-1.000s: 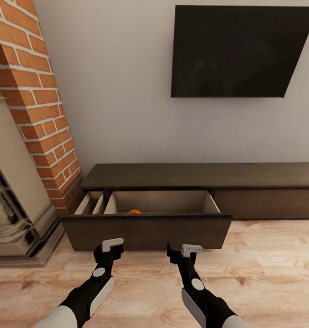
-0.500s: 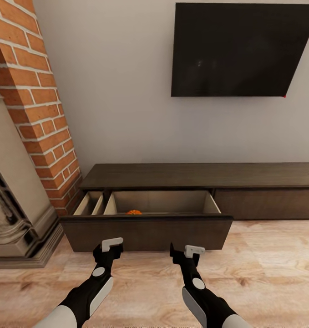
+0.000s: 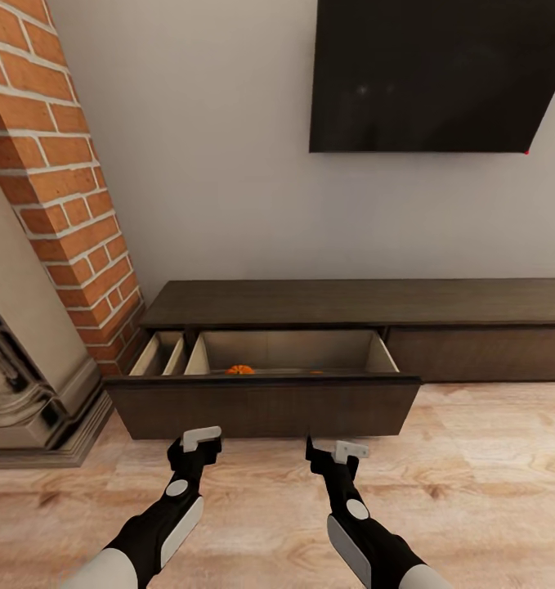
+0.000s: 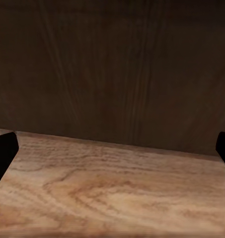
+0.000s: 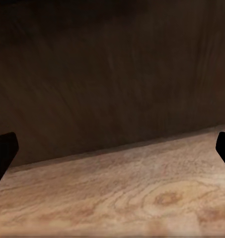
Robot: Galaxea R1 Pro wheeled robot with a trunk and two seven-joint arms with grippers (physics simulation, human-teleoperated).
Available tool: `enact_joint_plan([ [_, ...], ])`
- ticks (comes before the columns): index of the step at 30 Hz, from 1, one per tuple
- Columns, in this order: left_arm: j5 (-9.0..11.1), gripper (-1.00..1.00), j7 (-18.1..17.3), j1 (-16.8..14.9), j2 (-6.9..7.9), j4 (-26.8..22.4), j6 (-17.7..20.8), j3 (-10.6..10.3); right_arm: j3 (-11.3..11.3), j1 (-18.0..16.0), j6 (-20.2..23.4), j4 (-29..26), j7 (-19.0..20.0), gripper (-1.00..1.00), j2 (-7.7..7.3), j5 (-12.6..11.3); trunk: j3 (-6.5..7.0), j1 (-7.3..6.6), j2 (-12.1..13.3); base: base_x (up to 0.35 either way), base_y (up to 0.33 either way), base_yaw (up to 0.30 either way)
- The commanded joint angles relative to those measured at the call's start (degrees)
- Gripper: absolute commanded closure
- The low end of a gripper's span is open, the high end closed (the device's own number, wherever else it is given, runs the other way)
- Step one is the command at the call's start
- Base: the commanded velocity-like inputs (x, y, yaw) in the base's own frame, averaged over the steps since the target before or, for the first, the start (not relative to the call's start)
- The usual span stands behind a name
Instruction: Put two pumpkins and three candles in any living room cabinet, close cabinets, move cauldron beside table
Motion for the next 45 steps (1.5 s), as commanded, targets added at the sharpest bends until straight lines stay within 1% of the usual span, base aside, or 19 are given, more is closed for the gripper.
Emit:
enact_joint_plan([
  [1,0.59,-1.00,0.43,-0.07,0.08,0.02,-0.36,-0.46,0.48,-0.07,-0.36,0.02,-0.33,-1.00,-0.05,-0.60,-0.05,-0.01,-0.02,0.000,0.000,0.000],
  [2,0.59,-1.00,0.44,-0.07,0.09,0.01,-0.36,-0.46,0.48,-0.07,-0.36,0.02,-0.33,-1.00,-0.05,-0.60,-0.05,-0.01,-0.02,0.000,0.000,0.000],
  [11,0.55,-1.00,0.41,-0.07,0.13,-0.08,-0.36,-0.54,0.48,-0.07,-0.43,0.01,-0.36,-1.00,-0.05,-0.67,-2.04,0.22,-0.14,0.000,0.000,0.000],
  [21,0.53,-1.00,0.51,-0.07,0.13,0.01,-0.36,-0.62,0.48,-0.07,-0.40,0.03,-0.38,-1.00,-0.05,-0.69,-2.04,0.22,-0.14,0.007,0.000,0.000],
  [33,0.52,-1.00,0.47,-0.07,0.13,0.50,-0.27,-0.47,0.48,-0.07,-0.37,0.01,-0.30,-1.00,-0.05,-0.69,-2.04,0.22,-0.14,0.226,0.000,0.000],
  [45,0.58,-1.00,0.47,-0.07,0.13,0.44,-0.27,-0.45,0.48,-0.07,-0.42,0.01,-0.30,-1.00,-0.05,-0.69,-2.04,0.22,-0.14,0.157,0.011,0.000],
])
